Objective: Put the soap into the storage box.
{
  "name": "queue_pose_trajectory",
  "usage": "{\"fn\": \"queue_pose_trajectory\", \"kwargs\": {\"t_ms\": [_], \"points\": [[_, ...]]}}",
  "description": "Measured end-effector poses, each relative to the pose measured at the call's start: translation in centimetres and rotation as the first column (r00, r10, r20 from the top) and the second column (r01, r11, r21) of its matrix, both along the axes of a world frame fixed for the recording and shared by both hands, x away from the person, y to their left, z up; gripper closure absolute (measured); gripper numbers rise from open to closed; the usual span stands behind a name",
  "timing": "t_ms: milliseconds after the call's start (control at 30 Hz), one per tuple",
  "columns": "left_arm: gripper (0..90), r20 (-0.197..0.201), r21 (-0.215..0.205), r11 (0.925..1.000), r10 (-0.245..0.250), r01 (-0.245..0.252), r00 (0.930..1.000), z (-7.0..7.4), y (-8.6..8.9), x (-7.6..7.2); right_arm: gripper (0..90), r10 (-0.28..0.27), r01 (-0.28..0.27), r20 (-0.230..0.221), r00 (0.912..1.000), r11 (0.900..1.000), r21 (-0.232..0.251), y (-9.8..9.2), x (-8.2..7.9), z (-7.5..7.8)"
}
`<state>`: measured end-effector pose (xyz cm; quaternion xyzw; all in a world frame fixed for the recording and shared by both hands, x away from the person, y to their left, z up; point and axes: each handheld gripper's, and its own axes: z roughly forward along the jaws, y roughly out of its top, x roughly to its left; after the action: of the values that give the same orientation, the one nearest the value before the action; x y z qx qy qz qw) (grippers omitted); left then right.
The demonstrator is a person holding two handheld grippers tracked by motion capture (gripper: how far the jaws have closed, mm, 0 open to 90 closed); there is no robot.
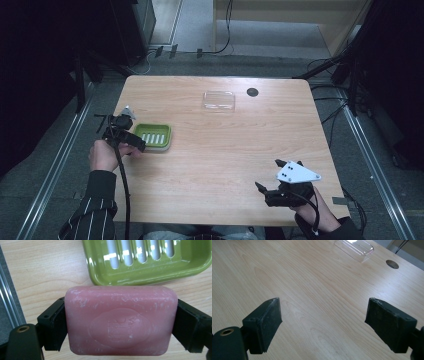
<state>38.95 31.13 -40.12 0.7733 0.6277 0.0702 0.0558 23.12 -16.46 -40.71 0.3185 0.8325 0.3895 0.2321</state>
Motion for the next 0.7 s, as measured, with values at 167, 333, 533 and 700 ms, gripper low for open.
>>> {"fn": "queue_pose_trajectory", "kwargs": {"t_ms": [167,333,533,700], "points": [[13.7,0.005,-0.001,1.0,-0.003,0.003,1.0,0.1,-0.2,0.3,13.8,0.002,-0.002,0.005,1.0,1.0,-0.001,-0.1,0.0,0.0],[13.7,0.007,-0.013,0.9999,-0.011,0.011,0.9999,0.3,-0.4,0.5,13.8,-0.015,0.015,0.002,0.9999,1.0,0.002,-0.3,-0.2,0.0],[13.7,0.011,-0.015,0.9996,-0.022,0.022,0.9997,0.5,-0.8,1.0,13.9,-0.015,0.015,0.0,0.9999,1.0,-0.002,-0.3,-0.2,0.0],[13.7,0.017,-0.03,0.9989,-0.036,0.036,0.9992,0.6,-1.1,1.4,13.8,-0.013,0.013,-0.001,0.9999,1.0,-0.002,-0.2,-0.2,0.0]]}}
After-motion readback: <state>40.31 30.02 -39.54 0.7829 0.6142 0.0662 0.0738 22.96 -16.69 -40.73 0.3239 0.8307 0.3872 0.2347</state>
